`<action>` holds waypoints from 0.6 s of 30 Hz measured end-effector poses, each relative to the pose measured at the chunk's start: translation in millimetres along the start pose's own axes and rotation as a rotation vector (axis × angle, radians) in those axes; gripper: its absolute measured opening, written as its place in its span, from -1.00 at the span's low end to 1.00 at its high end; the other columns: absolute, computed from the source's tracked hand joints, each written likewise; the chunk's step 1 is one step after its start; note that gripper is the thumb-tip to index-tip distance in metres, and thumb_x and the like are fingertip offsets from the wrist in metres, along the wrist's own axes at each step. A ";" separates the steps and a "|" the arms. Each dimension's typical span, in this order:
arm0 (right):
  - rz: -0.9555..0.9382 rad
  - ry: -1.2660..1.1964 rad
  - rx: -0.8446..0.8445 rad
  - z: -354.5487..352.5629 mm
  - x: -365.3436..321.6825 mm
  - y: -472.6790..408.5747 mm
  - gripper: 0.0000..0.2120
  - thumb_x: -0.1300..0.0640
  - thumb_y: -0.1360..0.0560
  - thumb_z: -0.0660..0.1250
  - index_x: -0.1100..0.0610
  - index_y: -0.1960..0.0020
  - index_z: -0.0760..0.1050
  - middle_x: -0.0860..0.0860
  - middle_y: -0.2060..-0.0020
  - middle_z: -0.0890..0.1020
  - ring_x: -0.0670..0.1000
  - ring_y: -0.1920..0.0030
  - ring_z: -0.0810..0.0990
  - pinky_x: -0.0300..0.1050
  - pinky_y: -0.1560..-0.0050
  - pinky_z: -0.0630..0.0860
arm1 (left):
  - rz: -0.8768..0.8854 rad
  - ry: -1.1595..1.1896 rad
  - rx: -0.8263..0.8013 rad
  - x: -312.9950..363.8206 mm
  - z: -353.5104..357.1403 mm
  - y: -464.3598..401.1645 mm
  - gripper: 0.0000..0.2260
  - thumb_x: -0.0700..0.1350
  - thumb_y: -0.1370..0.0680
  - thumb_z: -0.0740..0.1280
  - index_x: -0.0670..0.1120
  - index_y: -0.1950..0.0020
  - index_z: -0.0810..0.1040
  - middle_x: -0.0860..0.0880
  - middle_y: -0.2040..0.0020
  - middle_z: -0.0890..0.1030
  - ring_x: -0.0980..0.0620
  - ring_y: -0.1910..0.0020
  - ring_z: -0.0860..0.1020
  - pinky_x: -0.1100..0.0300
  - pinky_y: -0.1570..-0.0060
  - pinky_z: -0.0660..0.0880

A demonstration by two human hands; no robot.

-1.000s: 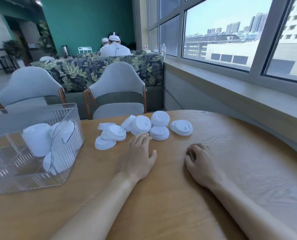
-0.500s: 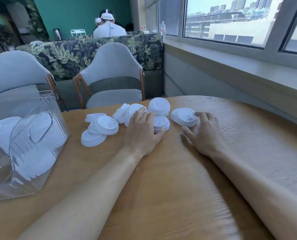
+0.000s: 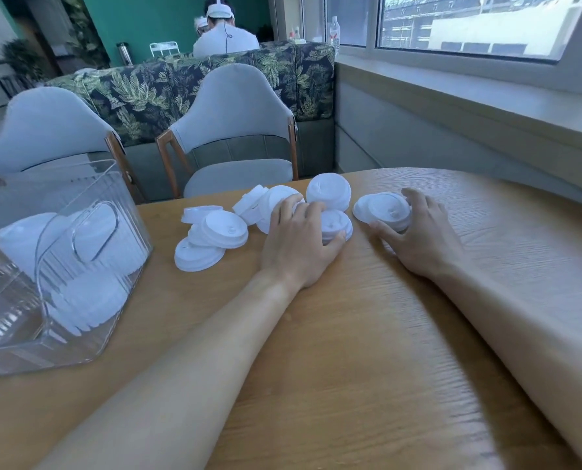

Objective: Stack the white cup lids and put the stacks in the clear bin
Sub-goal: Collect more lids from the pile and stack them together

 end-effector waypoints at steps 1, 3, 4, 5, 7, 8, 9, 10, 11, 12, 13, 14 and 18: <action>-0.002 0.003 0.001 0.1 0.1 -0.3 -0.24 -0.21 -0.51 0.39 0.08 -0.56 0.19 0.08 -0.45 0.37 0.10 -0.48 0.24 0.12 -0.38 0.31 | 0.001 -0.002 0.001 0.1 -0.8 0.2 -0.55 0.21 -0.60 0.29 -0.08 -0.33 0.51 -0.06 -0.29 0.59 -0.08 -0.52 0.24 0.07 -0.50 0.11; -0.003 -0.001 0.000 0.1 0.5 -0.6 -0.25 -0.22 -0.52 0.38 0.08 -0.55 0.19 0.08 -0.45 0.38 0.10 -0.47 0.26 0.12 -0.38 0.31 | 0.000 -0.008 0.000 0.4 -1.9 0.8 -0.53 0.22 -0.59 0.29 -0.08 -0.35 0.50 -0.06 -0.28 0.58 -0.09 -0.50 0.25 0.06 -0.49 0.13; -0.001 -0.008 -0.001 0.0 0.9 -0.6 -0.25 -0.22 -0.51 0.38 0.07 -0.55 0.20 0.08 -0.44 0.38 0.10 -0.47 0.26 0.12 -0.38 0.32 | -0.003 -0.005 -0.001 0.4 -2.3 1.1 -0.52 0.22 -0.59 0.30 -0.08 -0.35 0.50 -0.06 -0.27 0.57 -0.10 -0.49 0.26 0.06 -0.49 0.15; 0.001 -0.015 0.000 -0.4 1.3 -0.4 -0.25 -0.23 -0.51 0.39 0.07 -0.55 0.20 0.07 -0.44 0.38 0.09 -0.47 0.26 0.12 -0.39 0.32 | -0.005 0.000 0.001 0.3 -2.5 1.4 -0.52 0.22 -0.58 0.30 -0.08 -0.36 0.49 -0.06 -0.26 0.57 -0.10 -0.47 0.27 0.05 -0.48 0.17; 0.006 -0.025 0.003 -1.1 1.7 0.2 -0.23 -0.23 -0.50 0.40 0.07 -0.55 0.19 0.07 -0.45 0.37 0.09 -0.47 0.27 0.14 -0.40 0.33 | -0.009 0.013 0.007 -0.9 -2.2 1.6 -0.51 0.22 -0.58 0.31 -0.08 -0.35 0.48 -0.05 -0.24 0.56 -0.11 -0.43 0.30 0.05 -0.46 0.19; 0.010 -0.028 0.004 -1.3 1.7 0.5 -0.22 -0.23 -0.50 0.40 0.08 -0.56 0.19 0.07 -0.45 0.36 0.08 -0.48 0.27 0.14 -0.40 0.34 | -0.011 0.019 0.010 -1.6 -2.1 1.6 -0.52 0.22 -0.57 0.31 -0.07 -0.35 0.48 -0.04 -0.23 0.56 -0.10 -0.41 0.31 0.05 -0.45 0.21; 0.014 -0.030 0.003 -1.4 1.7 0.9 -0.21 -0.22 -0.50 0.41 0.08 -0.56 0.18 0.07 -0.46 0.35 0.08 -0.48 0.27 0.14 -0.40 0.34 | -0.010 0.025 0.016 -2.2 -2.4 1.7 -0.52 0.23 -0.57 0.31 -0.07 -0.33 0.48 -0.03 -0.22 0.55 -0.09 -0.39 0.33 0.05 -0.43 0.22; 0.020 -0.030 0.002 -1.4 1.6 1.5 -0.21 -0.22 -0.50 0.41 0.09 -0.56 0.18 0.07 -0.46 0.34 0.08 -0.48 0.28 0.14 -0.39 0.35 | -0.006 0.031 0.024 -2.3 -2.9 1.9 -0.53 0.23 -0.56 0.31 -0.07 -0.31 0.48 -0.02 -0.21 0.55 -0.09 -0.37 0.35 0.05 -0.42 0.24; 0.023 -0.029 0.004 -2.0 1.5 2.0 -0.21 -0.22 -0.50 0.41 0.09 -0.56 0.18 0.08 -0.45 0.34 0.09 -0.47 0.29 0.14 -0.38 0.36 | 0.002 0.037 0.037 -1.6 -4.5 2.1 -0.54 0.22 -0.55 0.32 -0.07 -0.30 0.48 -0.01 -0.19 0.54 -0.08 -0.34 0.36 0.06 -0.40 0.25; 0.028 -0.027 0.009 -3.0 1.2 2.8 -0.21 -0.22 -0.50 0.40 0.10 -0.56 0.18 0.08 -0.44 0.34 0.09 -0.46 0.31 0.13 -0.36 0.37 | 0.011 0.046 0.051 -0.5 -6.4 2.8 -0.55 0.22 -0.55 0.32 -0.07 -0.28 0.49 -0.01 -0.17 0.54 -0.07 -0.31 0.37 0.07 -0.38 0.26; 0.034 -0.024 0.013 -4.0 1.2 3.8 -0.22 -0.22 -0.51 0.40 0.10 -0.56 0.19 0.07 -0.44 0.34 0.09 -0.45 0.32 0.12 -0.34 0.38 | 0.019 0.058 0.066 0.6 -8.9 3.8 -0.56 0.21 -0.54 0.33 -0.08 -0.26 0.49 -0.01 -0.16 0.54 -0.07 -0.29 0.38 0.08 -0.36 0.27; 0.039 -0.022 0.017 -5.0 1.2 5.1 -0.23 -0.22 -0.51 0.39 0.11 -0.55 0.20 0.06 -0.43 0.34 0.09 -0.44 0.34 0.12 -0.32 0.39 | 0.024 0.073 0.080 1.6 -11.1 4.9 -0.56 0.20 -0.54 0.33 -0.08 -0.25 0.49 -0.01 -0.15 0.54 -0.07 -0.27 0.39 0.08 -0.35 0.28; 0.044 -0.036 0.017 -8.8 -1.6 12.9 -0.22 -0.25 -0.50 0.38 0.10 -0.56 0.20 0.04 -0.41 0.31 0.09 -0.37 0.41 0.10 -0.27 0.44 | 0.029 0.115 0.128 3.1 -20.6 10.5 -0.56 0.22 -0.52 0.30 -0.08 -0.22 0.49 0.00 -0.14 0.55 -0.05 -0.22 0.42 0.11 -0.30 0.29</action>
Point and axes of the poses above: each hand's wrist, its own y-axis away from the middle knuckle, its own z-axis out of the palm, x = y × z, the point moved 9 cm from there along -y, towards the middle knuckle
